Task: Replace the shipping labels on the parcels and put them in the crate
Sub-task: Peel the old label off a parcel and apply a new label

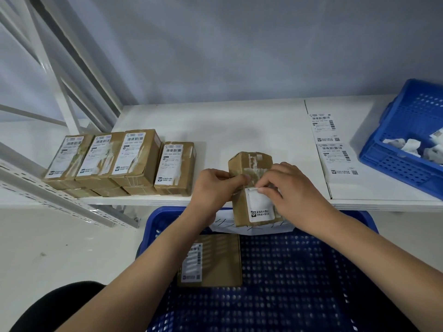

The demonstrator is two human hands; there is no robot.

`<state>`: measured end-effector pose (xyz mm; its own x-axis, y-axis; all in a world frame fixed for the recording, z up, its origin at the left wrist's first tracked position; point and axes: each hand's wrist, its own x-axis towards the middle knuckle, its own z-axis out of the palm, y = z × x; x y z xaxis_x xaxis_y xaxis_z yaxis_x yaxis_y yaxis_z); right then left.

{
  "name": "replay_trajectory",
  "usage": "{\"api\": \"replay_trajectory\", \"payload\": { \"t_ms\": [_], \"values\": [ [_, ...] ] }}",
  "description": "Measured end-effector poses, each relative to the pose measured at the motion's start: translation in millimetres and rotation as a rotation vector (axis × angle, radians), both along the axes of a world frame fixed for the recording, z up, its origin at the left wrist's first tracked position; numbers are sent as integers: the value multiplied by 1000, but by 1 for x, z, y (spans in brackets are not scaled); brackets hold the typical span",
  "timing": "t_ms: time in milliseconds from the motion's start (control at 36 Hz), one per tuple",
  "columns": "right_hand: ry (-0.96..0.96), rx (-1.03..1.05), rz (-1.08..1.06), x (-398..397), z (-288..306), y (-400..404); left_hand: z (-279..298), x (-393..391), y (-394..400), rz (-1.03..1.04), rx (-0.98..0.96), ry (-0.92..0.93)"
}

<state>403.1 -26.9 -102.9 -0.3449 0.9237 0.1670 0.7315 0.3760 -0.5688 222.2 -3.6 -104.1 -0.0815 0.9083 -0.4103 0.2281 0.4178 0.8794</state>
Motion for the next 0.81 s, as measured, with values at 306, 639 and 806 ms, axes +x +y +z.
{"api": "replay_trajectory", "payload": {
  "t_ms": [306,639,806],
  "values": [
    [-24,44,14,-3,4,-4,-3,0,2,16,-61,-81],
    [58,224,55,5,17,-11,-2,-26,20,290,-123,-295],
    [73,237,27,10,26,-13,0,-32,25,352,-132,-349]
  ]
}}
